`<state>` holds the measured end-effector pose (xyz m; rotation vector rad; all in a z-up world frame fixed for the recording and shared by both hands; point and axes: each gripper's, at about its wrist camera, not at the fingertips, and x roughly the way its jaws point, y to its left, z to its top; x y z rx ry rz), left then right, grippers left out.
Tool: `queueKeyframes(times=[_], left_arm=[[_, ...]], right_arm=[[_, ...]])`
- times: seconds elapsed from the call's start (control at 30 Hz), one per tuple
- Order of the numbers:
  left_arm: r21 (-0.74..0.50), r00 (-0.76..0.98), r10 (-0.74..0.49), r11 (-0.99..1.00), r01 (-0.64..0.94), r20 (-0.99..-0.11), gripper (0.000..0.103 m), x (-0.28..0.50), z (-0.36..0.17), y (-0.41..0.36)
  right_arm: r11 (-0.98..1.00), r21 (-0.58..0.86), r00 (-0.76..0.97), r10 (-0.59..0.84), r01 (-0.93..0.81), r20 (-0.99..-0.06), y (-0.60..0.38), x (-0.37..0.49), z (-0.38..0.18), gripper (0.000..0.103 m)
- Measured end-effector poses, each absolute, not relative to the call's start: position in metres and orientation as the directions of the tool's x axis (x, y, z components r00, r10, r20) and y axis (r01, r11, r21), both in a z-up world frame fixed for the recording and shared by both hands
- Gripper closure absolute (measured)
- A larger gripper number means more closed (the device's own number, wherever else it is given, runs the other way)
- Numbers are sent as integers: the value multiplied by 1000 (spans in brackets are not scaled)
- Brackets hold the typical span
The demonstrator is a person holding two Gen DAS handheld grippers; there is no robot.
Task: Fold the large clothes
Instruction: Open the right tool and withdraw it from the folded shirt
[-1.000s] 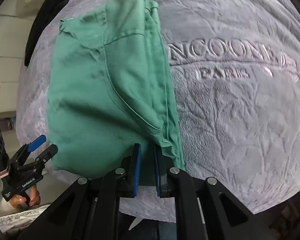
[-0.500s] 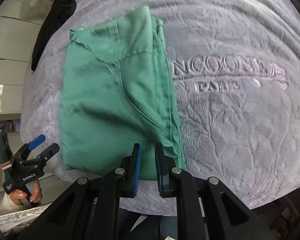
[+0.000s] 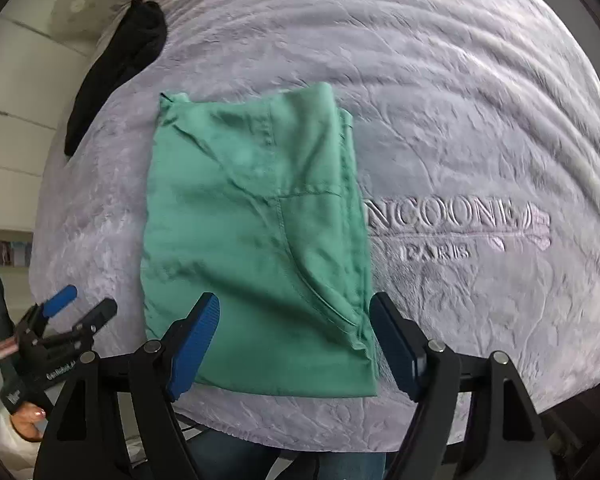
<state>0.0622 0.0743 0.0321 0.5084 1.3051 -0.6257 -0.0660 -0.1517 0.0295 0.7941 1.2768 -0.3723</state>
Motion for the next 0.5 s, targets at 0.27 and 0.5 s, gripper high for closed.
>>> queueKeyframes(times=[0.27, 0.5], left_arm=[[-9, 127, -122, 756, 655, -984, 0, 61, 40, 70], [-14, 113, -122, 738, 675, -986, 0, 54, 45, 62]], right_arm=[[703, 230, 252, 75, 673, -965, -150, -65, 41, 0], [681, 251, 241, 113, 688, -964, -152, -69, 41, 0]])
